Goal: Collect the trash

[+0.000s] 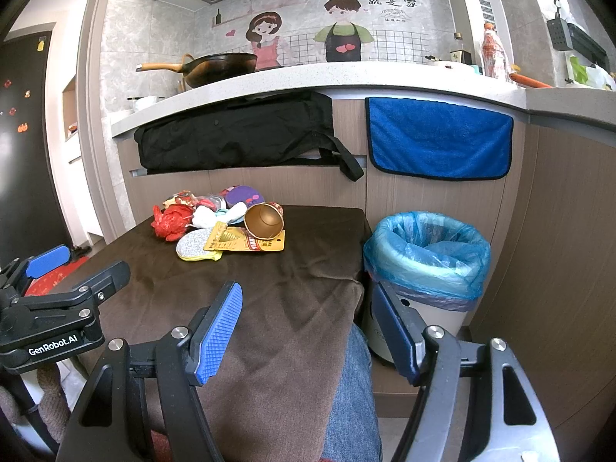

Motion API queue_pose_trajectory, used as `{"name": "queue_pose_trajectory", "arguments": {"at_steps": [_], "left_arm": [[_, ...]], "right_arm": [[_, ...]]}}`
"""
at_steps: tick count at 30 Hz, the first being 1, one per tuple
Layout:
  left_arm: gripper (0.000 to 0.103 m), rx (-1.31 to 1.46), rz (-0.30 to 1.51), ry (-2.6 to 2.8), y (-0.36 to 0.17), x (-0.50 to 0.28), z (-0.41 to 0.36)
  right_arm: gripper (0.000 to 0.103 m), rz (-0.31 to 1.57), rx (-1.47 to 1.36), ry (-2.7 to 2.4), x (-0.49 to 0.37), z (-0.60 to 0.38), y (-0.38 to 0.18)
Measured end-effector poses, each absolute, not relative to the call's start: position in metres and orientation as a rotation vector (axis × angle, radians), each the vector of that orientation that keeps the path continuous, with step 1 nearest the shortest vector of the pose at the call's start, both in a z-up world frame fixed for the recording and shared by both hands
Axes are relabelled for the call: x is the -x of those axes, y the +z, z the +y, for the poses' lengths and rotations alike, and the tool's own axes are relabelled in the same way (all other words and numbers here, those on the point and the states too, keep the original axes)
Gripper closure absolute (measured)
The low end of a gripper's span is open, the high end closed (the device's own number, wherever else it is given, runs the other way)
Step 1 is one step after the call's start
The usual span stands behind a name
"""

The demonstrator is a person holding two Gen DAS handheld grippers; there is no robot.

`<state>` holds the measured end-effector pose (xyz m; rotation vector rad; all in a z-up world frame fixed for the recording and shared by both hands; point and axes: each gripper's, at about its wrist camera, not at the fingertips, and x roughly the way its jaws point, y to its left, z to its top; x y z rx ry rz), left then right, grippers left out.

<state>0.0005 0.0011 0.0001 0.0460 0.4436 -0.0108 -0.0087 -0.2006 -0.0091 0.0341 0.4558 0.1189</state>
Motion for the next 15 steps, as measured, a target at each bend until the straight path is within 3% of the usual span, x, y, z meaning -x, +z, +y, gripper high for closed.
{"name": "queue_pose_trajectory", "arguments": {"at_steps": [15], "left_arm": [[0.001,-0.044,0.449,-0.011,-0.0042,-0.0005,0.0017]], "right_arm": [[0.035,0.456,-0.034,0.119,0.0082,-0.2008,-0.0092]]}}
